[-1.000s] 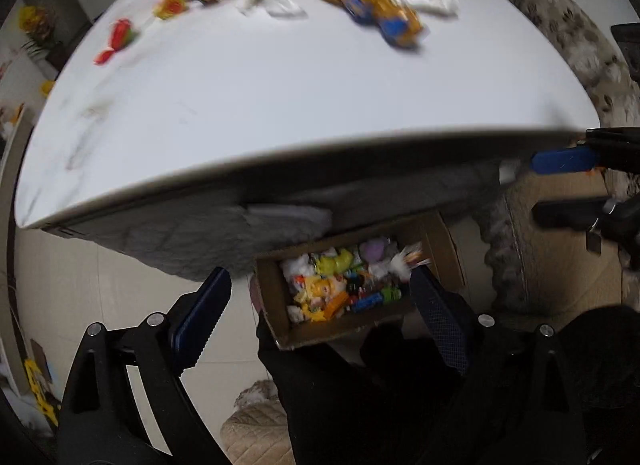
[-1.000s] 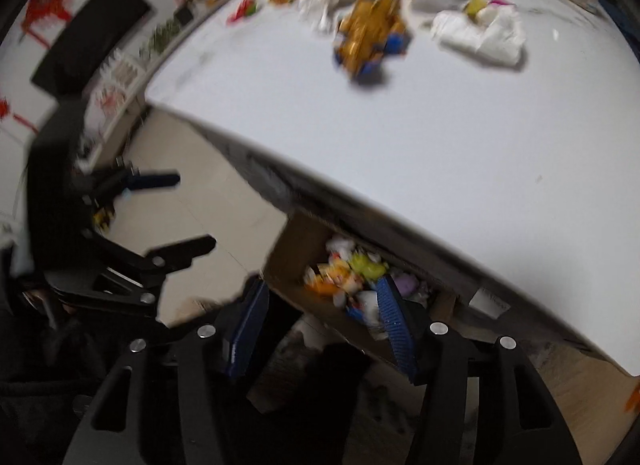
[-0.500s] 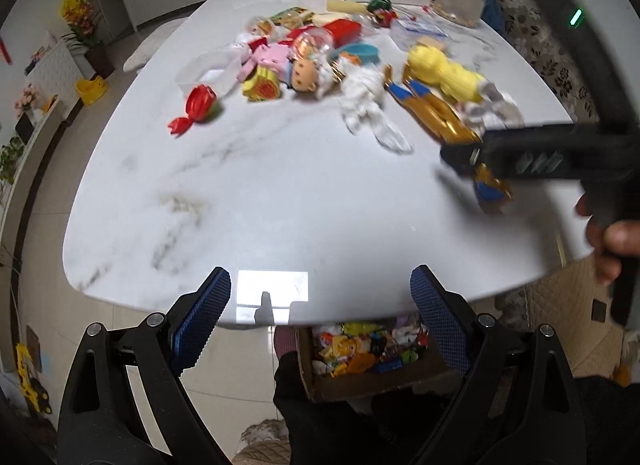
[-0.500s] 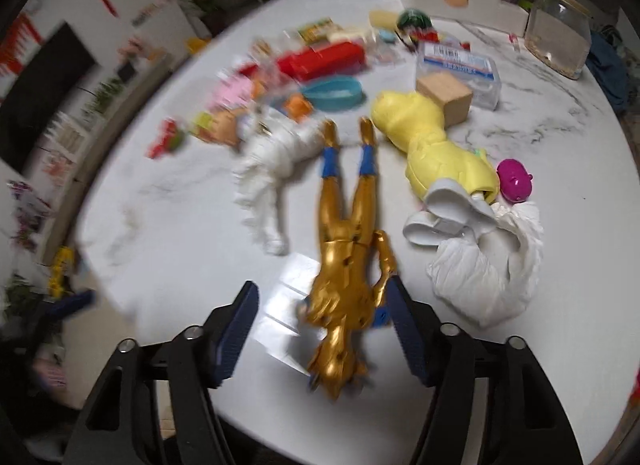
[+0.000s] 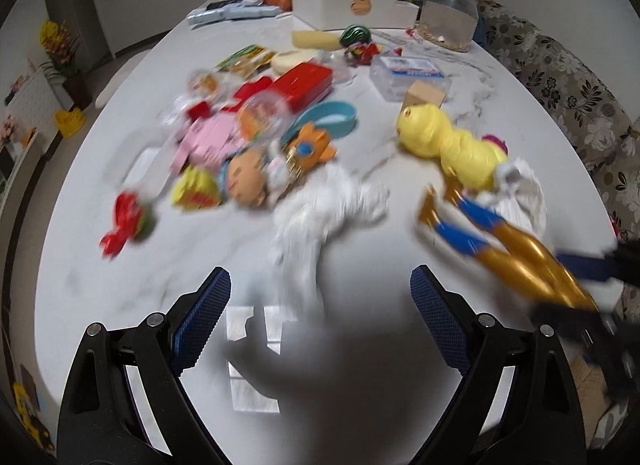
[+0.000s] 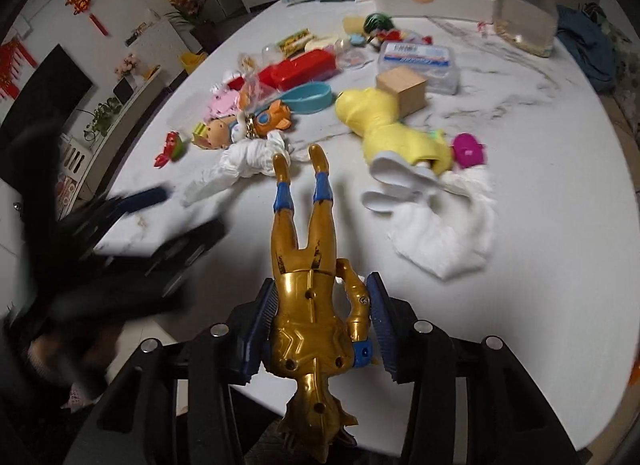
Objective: Collect trash
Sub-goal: 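Grasp the gold action figure with the right gripper while the left grasps the white cloth doll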
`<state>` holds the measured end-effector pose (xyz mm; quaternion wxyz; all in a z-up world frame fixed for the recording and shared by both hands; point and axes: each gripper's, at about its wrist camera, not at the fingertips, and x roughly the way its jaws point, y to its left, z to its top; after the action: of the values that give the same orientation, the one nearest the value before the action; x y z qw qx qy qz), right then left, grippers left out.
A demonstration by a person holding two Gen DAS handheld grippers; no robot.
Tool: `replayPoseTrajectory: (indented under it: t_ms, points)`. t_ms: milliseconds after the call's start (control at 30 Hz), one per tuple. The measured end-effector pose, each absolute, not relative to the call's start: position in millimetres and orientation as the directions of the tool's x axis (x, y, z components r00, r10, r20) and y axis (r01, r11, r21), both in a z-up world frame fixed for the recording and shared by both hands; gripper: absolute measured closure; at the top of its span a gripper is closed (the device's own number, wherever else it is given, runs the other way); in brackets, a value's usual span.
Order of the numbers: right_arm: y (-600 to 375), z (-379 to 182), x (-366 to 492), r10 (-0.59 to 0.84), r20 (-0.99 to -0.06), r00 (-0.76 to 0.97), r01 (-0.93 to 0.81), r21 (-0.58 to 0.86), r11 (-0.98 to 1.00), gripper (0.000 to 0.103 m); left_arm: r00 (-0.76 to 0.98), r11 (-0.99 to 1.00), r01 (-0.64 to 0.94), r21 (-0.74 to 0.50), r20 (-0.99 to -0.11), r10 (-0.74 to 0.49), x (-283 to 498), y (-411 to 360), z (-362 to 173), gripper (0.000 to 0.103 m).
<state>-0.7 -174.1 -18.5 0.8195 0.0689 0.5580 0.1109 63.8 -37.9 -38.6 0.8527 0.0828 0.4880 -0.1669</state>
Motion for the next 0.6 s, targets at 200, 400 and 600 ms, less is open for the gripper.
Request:
replayPoseTrajectory:
  t_ms: [200, 400, 600]
  points:
    - [-193, -18, -17, 0.195, -0.918, 0.344, -0.057, 0.187, 0.981, 0.058, 0.459, 0.904, 0.427, 0.02, -0.866, -0.197, 95, -68, -63, 0.039]
    - [-202, -6, -34, 0.212, -0.908, 0.361, -0.067, 0.201, 0.977, 0.058, 0.432, 0.917, 0.396, -0.049, -0.871, -0.234, 78, -44, -47, 0.05]
    - [-202, 25, -55, 0.297, -0.875, 0.382, -0.154, 0.257, 0.954, 0.058, 0.468, 0.902, 0.426, -0.072, -0.835, -0.288, 9, -14, 13, 0.049]
